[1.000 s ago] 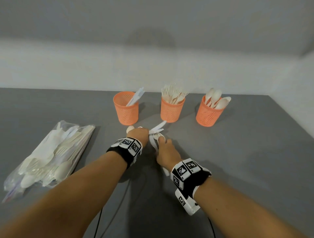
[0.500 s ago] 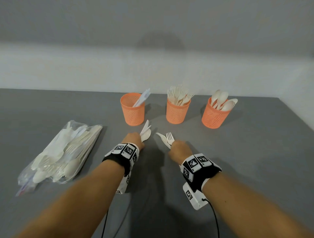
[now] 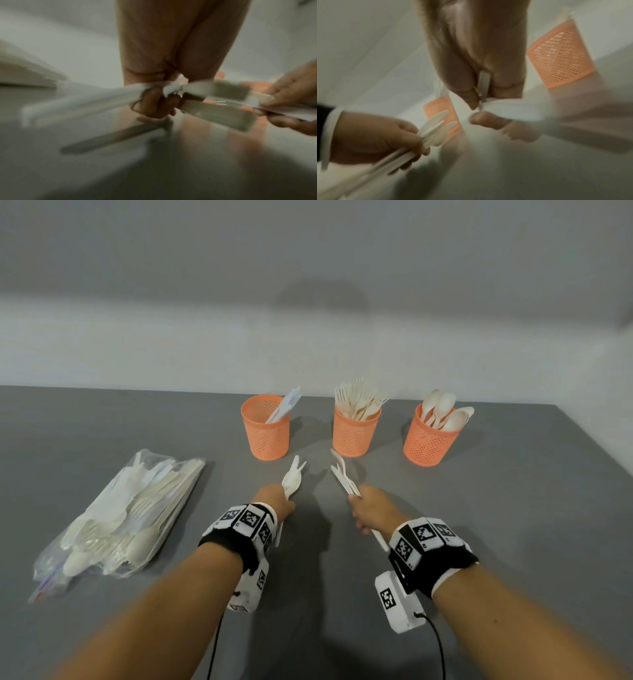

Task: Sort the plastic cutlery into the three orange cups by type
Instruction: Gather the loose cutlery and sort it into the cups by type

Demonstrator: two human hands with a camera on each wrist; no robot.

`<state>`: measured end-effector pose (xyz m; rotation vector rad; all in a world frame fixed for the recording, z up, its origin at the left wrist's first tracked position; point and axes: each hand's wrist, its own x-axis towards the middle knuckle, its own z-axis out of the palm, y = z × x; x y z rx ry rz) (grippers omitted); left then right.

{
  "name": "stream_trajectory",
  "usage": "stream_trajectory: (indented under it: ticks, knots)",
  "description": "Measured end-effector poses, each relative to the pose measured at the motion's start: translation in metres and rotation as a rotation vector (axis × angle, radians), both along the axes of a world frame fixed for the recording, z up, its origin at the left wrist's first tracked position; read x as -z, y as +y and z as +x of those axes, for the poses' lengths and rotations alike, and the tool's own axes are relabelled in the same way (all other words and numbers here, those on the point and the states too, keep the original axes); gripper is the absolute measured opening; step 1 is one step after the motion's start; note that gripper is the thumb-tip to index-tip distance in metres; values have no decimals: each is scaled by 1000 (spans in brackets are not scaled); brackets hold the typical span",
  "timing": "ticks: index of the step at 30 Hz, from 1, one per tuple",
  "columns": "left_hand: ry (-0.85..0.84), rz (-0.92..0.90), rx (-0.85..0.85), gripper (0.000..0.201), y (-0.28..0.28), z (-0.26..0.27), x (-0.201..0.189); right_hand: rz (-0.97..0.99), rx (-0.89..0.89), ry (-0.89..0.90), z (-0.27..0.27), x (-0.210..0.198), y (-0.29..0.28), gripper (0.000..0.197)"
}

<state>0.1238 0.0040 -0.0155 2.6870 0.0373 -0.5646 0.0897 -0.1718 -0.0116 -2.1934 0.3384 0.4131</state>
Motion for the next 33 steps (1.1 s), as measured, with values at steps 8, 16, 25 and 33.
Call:
stream_trajectory:
  ticks: [8, 16, 25, 33]
  knots:
    - [-18, -1154, -405, 28, -19, -9, -29, 838, 61, -45, -14, -36, 18, 23]
    - [162, -1393, -233, 33, -30, -16, -42, 979, -177, 115, -14, -59, 25, 39]
    - [69, -1435, -448, 12, -38, -4, -46, 396, -84, -264, 3, -46, 21, 25]
    - [41, -1473, -347, 11, -40, 4, -49, -32, -81, -653, 12, -40, 19, 20]
